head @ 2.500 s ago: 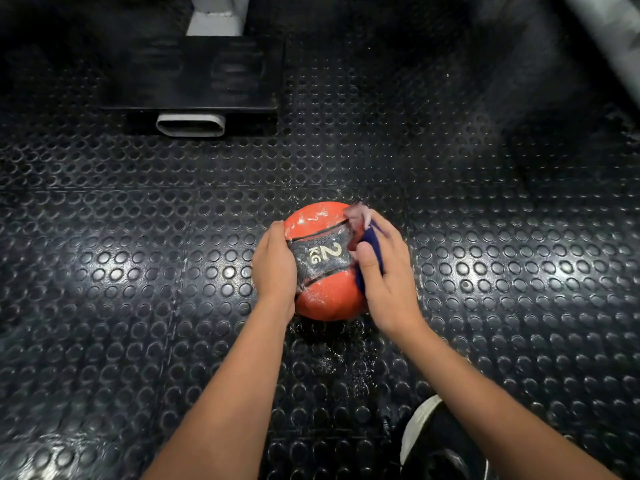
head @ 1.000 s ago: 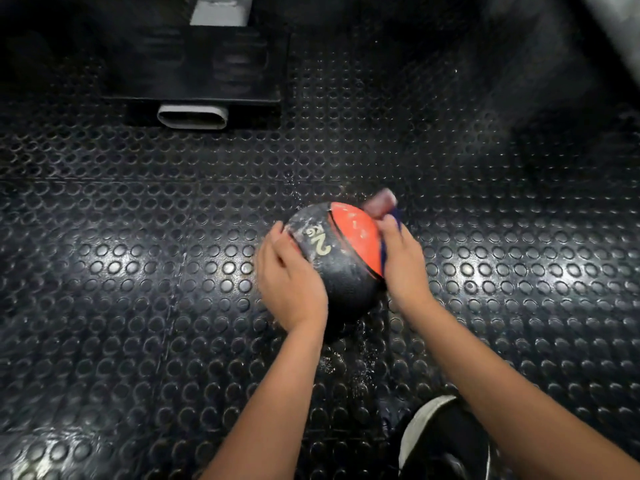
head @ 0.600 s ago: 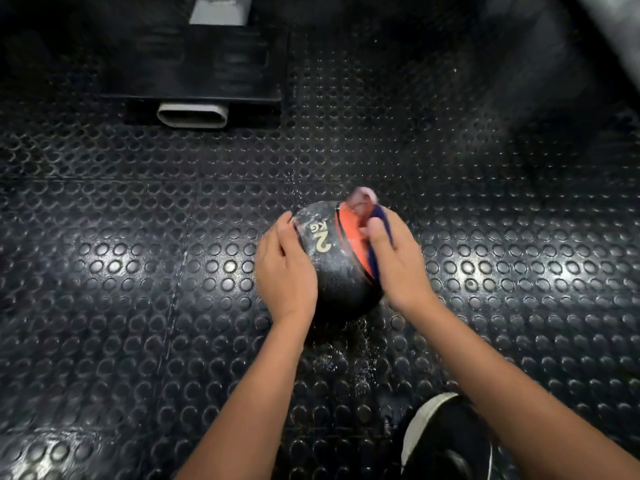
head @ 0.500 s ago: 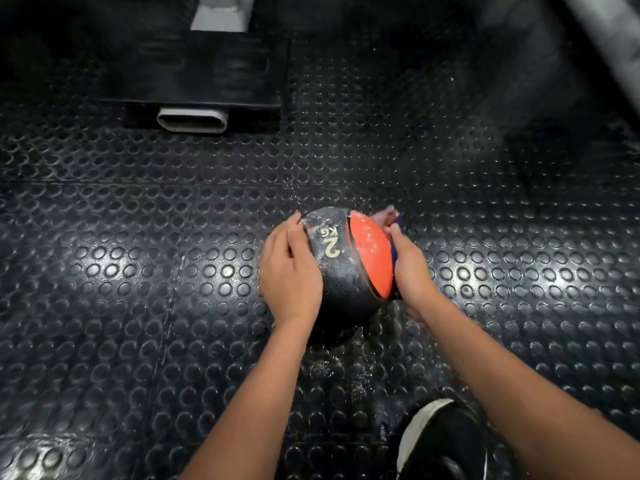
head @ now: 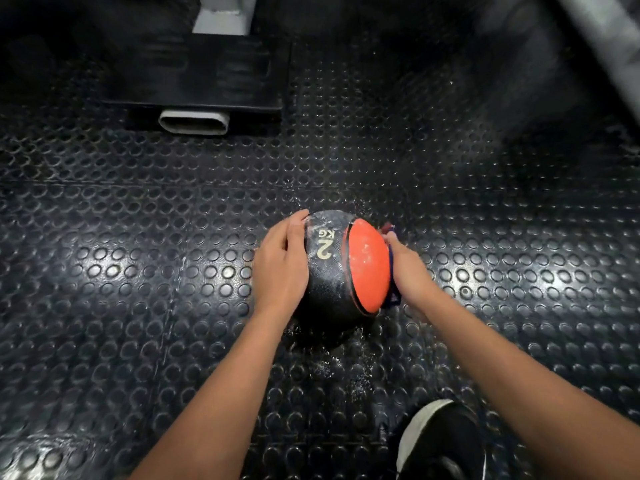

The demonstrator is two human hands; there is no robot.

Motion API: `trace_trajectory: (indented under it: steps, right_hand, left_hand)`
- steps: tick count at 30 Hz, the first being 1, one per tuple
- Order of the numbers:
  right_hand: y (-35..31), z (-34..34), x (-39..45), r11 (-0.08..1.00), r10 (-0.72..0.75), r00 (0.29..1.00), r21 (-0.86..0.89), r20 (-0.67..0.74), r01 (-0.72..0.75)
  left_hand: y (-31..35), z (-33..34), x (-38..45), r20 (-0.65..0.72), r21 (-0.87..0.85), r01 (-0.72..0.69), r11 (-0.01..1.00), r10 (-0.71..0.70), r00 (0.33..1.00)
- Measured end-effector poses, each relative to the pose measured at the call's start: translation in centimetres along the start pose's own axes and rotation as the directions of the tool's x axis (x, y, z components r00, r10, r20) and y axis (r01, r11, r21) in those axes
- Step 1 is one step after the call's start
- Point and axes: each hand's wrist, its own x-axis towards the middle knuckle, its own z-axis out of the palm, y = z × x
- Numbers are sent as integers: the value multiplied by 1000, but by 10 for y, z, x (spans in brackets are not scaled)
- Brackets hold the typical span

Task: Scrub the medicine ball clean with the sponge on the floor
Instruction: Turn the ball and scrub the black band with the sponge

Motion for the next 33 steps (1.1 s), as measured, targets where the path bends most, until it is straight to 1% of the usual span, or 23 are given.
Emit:
trace_trajectory:
  steps: [1,3,5,7,8,9,10,11,12,13,14,15,16,17,19,21,23,26,29,30,31,32,33]
  right_hand:
    - [-1,-1,-4,1000,-24,999,1,-28,24]
    - [-14,1,-27,974,-212,974,69,-75,217]
    - [-24,4,-46,894,-442,895,48,-59,445]
    - [-23,10,-41,861,-507,859,-7,-70,508]
    - [-16,10,-30,881,-470,877,1,-101,473]
    - [-12,9,-20,927,-361,925,64,-118,370]
    - [-8,8,-11,962,-199,974,167,-108,215]
    - [-5,7,-5,966,-67,996,244,-64,81]
    - [-2,7,-2,956,10,1000,292,-24,-2]
    - [0,7,0,945,53,999,324,-5,-49]
    - [0,9,-1,934,77,997,352,-13,-68]
    - [-4,12,-3,922,101,994,380,-33,-81]
    - [-8,17,-8,910,123,990,406,-64,-86]
    - [-11,23,-13,903,140,984,422,-111,-81]
    - [-19,36,-31,898,147,965,439,-218,-37]
    - [-24,47,-49,931,81,953,365,-293,33]
    - [-27,50,-62,957,-87,949,240,-302,164]
    - [-22,45,-61,919,-380,902,26,-202,393]
    - [-21,44,-49,781,-615,788,-163,-33,603]
    - [-18,44,-43,750,-648,762,-179,-4,636]
    - [-14,43,-39,753,-651,759,-145,-18,642]
    - [-9,42,-36,793,-610,788,-78,-87,605]
    - [-6,43,-36,857,-505,846,21,-169,515]
  left_hand:
    - [2,1,2,18,20,-12,1000,12,1000]
    - [4,-2,6,59,62,-59,996,56,997]
    - [6,-6,10,119,122,-125,985,111,987]
    - [5,-6,16,181,154,-176,972,148,972]
    - [5,-6,17,198,153,-192,969,160,967]
    - [6,-4,18,193,150,-208,967,178,965]
    - [7,-1,19,171,150,-222,963,196,966]
    - [7,0,19,123,162,-233,959,215,969]
    - [7,0,17,39,191,-232,954,229,973]
    - [6,1,14,-94,223,-218,950,243,965]
    - [4,1,9,-263,242,-180,953,243,934]
    - [1,1,2,-423,224,-112,968,200,883]
    - [2,3,-7,-533,160,-25,987,108,839]
    - [2,9,-17,-579,75,54,996,-1,815]
    - [7,24,-36,-546,-64,166,984,-174,820]
    - [10,32,-43,-538,-111,213,971,-239,808]
    - [11,31,-38,-563,-109,224,968,-246,789]
    - [10,24,-28,-537,-61,202,977,-203,819]
    - [9,22,-26,-527,-30,176,984,-165,833]
    - [8,22,-26,-525,-31,169,985,-160,836]
    - [6,22,-26,-524,-39,164,986,-160,837]
    - [5,23,-28,-522,-49,156,987,-158,838]
    - [4,23,-29,-522,-52,142,988,-148,840]
